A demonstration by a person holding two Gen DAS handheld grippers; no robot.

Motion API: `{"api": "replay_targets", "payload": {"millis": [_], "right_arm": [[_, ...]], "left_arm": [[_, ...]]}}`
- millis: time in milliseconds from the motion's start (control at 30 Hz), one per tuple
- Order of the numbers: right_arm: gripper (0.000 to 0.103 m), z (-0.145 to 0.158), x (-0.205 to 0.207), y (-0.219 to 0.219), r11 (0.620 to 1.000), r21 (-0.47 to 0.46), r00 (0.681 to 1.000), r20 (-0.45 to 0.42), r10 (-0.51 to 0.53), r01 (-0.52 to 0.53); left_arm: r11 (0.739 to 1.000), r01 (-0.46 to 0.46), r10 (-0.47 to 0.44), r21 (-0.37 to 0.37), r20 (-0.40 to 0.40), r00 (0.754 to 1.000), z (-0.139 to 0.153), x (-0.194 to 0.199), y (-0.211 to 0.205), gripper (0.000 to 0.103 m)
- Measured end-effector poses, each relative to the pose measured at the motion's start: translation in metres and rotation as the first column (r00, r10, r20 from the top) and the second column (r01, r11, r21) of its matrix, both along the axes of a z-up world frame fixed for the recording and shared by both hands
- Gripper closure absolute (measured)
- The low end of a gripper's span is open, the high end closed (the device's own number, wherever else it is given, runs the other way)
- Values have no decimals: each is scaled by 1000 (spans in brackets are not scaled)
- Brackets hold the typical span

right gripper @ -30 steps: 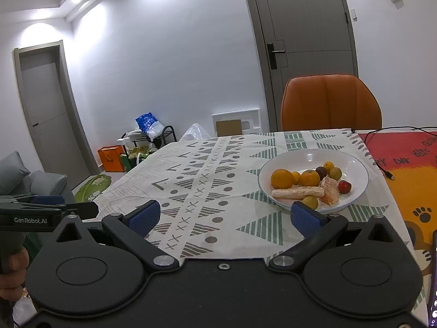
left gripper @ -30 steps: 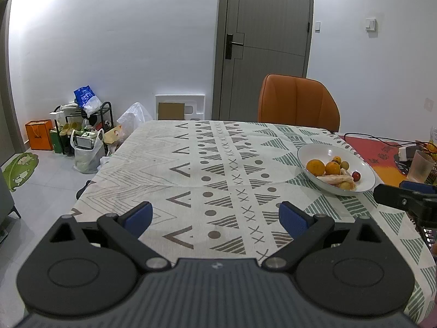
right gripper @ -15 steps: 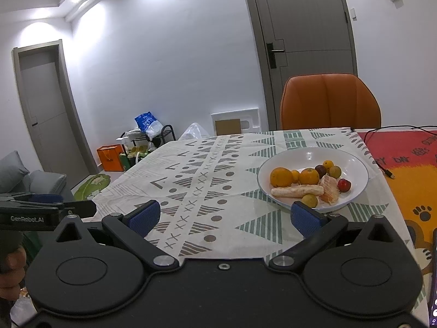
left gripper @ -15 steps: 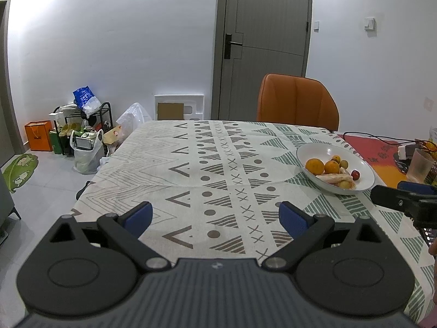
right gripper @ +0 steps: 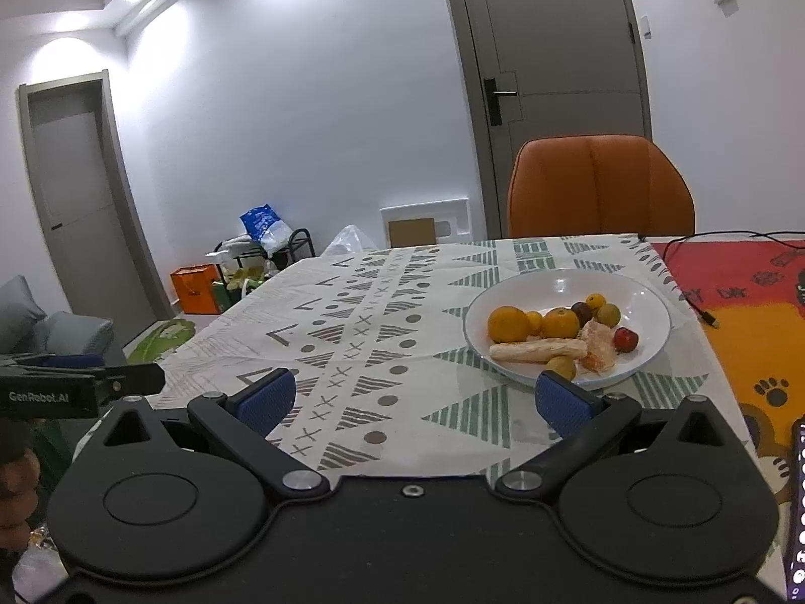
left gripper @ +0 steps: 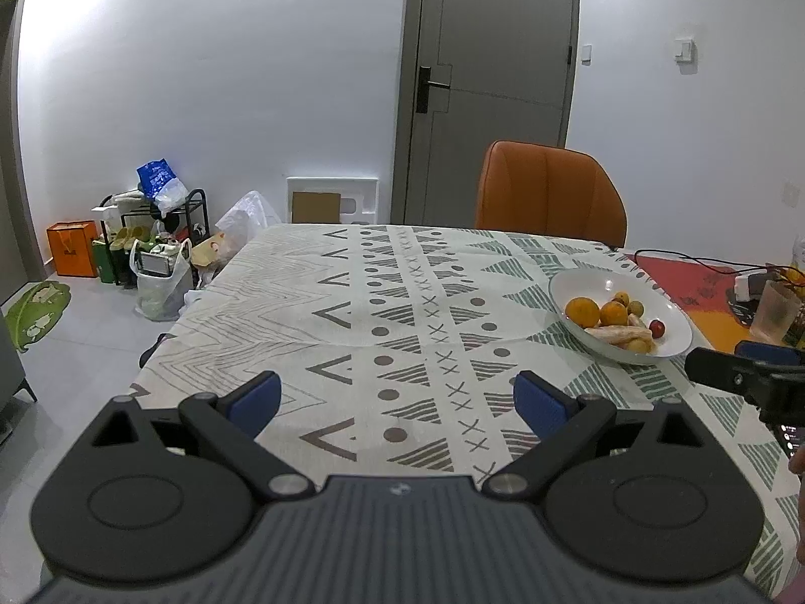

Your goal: Organize fruits

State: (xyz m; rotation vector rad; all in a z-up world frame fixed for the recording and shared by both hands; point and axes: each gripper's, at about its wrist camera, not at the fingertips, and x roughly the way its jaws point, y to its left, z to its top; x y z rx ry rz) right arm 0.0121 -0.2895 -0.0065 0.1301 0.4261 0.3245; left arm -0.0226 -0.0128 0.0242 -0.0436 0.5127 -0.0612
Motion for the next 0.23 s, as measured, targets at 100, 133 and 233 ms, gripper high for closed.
{"api": "replay_targets", "payload": {"millis": [100, 133, 233], "right_arm": [[0, -1, 1, -1, 1000, 4, 1000, -2, -4, 4], [0, -2, 3, -2, 1000, 5, 1000, -5, -5, 6], [0, -4, 6, -2, 1000, 8, 1000, -15, -11, 11]], "left_arm": [[1000, 0, 0, 0, 1, 1000, -1, 1, 1, 5], [1000, 0, 0, -3, -2, 1000, -1, 2, 2, 5], [1000, -1, 1, -6, -12, 1000, -4, 5, 4, 5]]}}
